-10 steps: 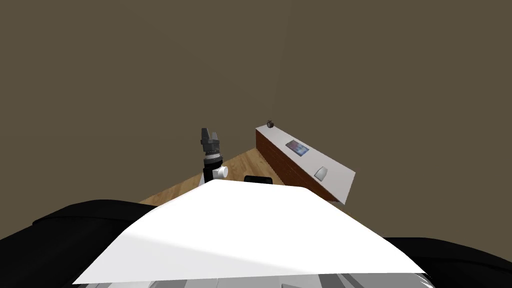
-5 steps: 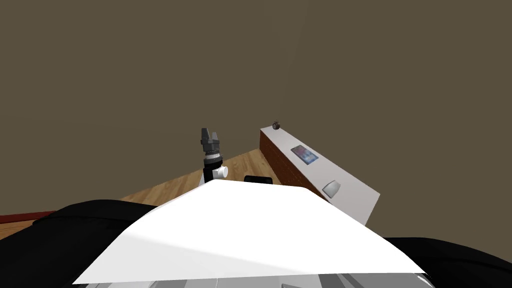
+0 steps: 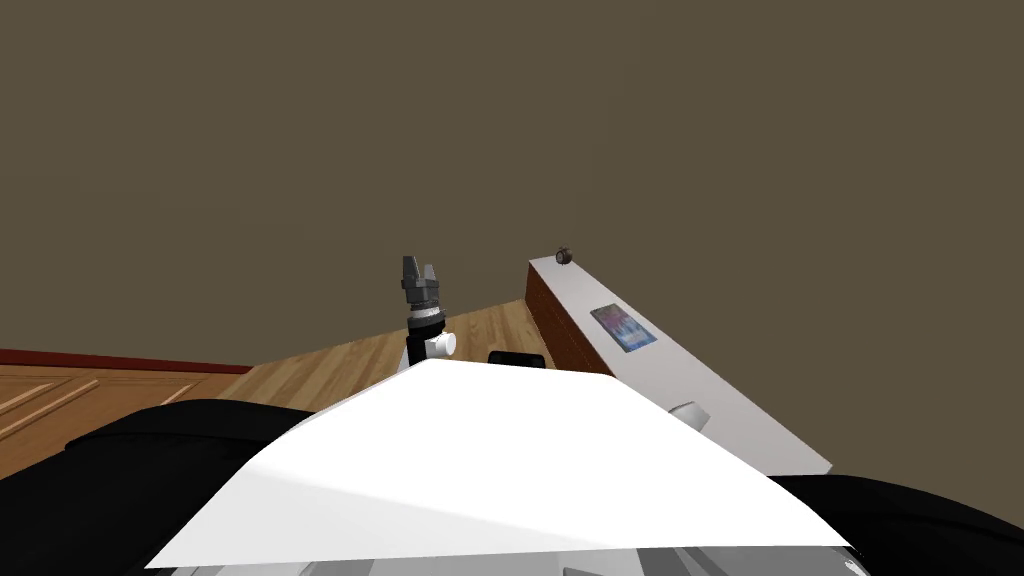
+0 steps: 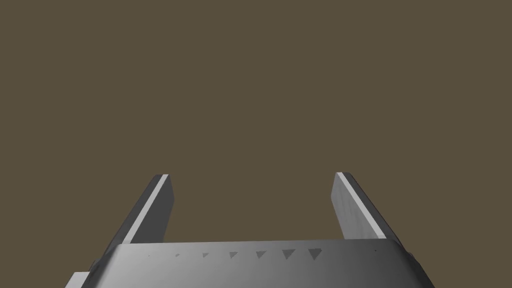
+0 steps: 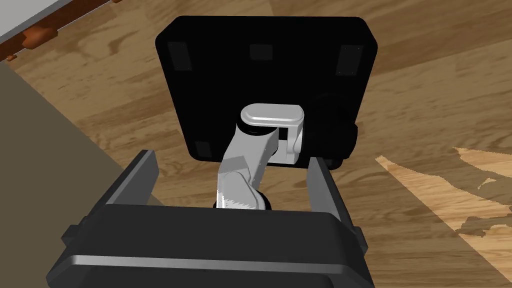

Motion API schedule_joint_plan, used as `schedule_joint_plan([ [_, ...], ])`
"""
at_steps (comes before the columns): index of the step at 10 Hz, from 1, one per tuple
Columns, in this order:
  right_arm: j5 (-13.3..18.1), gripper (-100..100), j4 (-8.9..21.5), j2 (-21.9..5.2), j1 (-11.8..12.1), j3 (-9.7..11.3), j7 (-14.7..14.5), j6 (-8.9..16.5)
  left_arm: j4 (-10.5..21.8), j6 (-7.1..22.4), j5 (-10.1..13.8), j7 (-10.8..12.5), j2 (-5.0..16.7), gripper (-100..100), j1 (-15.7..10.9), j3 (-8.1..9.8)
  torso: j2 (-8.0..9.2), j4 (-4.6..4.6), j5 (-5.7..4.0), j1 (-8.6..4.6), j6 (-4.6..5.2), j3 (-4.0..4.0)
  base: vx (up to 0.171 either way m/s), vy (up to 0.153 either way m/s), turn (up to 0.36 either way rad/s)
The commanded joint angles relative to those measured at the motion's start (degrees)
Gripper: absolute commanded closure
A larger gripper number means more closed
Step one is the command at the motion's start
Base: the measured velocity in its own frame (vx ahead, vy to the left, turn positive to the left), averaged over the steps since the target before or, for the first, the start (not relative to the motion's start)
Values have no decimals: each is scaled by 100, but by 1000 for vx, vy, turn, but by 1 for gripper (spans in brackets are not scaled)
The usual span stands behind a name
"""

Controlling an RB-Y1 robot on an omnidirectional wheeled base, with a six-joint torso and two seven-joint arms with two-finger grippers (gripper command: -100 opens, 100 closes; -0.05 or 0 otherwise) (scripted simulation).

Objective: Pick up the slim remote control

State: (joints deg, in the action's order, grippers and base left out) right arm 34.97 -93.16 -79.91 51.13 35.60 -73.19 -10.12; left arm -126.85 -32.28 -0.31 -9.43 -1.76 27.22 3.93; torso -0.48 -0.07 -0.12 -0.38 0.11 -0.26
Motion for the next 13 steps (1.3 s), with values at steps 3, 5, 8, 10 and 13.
schedule_joint_plan([
  [3, 292, -100, 507, -261, -49, 216, -514, 93, 0, 0, 0, 0, 1, 0, -1, 0, -4, -1, -3, -24, -6, -2, 77, -151, 309],
  [5, 417, -100, 729, -281, -49, 290, -762, 142, 0, 0, 0, 0, 2, 0, 0, 1, -18, -4, -11, -56, -5, -10, 49, -253, 258],
  [8, 474, -100, 773, -225, -76, 350, -845, 212, 0, 0, 0, 0, 1, 0, 0, 1, 19, 5, -10, -41, 2, 11, -12, -174, 104],
  [10, 496, -100, 938, -44, -159, 397, -822, 211, 0, 0, 0, 0, -1, 0, 0, 0, 16, 4, 5, 29, 4, 10, -19, -12, 84],
  [13, 533, -100, 1247, 306, -328, 497, -731, 204, 0, 0, 0, 0, -1, 0, -1, -1, 40, 10, 10, 46, 4, 24, -76, 3, 185],
])
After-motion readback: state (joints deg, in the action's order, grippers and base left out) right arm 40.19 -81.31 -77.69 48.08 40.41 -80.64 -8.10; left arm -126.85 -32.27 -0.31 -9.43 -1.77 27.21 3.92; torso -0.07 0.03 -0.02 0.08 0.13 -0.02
